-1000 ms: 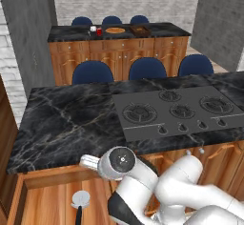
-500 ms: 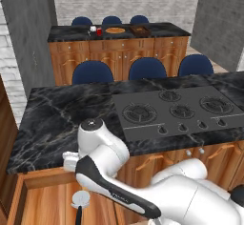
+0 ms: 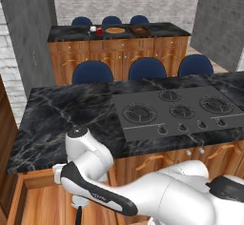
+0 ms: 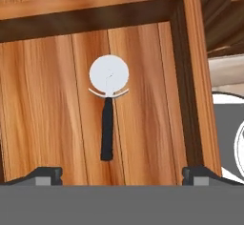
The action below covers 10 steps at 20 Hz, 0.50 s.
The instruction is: Take the pizza cutter from the drawer on the left and place it on the dining counter for cutting.
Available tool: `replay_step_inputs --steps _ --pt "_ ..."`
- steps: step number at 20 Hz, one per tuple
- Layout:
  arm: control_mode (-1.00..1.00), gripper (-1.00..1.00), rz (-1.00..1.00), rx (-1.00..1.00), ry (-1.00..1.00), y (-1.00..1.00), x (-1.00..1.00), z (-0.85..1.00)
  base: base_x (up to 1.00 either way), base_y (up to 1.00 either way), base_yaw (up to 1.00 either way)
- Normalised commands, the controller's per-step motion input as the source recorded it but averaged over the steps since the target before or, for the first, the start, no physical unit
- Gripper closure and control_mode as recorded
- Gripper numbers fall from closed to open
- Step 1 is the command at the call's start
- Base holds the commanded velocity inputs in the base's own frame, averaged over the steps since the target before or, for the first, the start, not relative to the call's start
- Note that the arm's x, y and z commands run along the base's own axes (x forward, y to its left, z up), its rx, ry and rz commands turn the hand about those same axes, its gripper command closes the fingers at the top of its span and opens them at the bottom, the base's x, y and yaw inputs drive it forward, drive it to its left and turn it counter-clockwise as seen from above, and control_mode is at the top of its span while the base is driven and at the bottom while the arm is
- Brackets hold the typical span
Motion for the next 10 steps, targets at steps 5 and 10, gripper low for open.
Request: replay_step_inputs --steps 5,10 --pt "-1.00 -1.00 0.10 0.00 0.00 0.08 0.04 -0.45 0.00 0.00 0.00" --pt "-1.00 -1.00 0.02 0.00 0.00 0.21 0.03 -0.38 0.00 0.00 0.00"
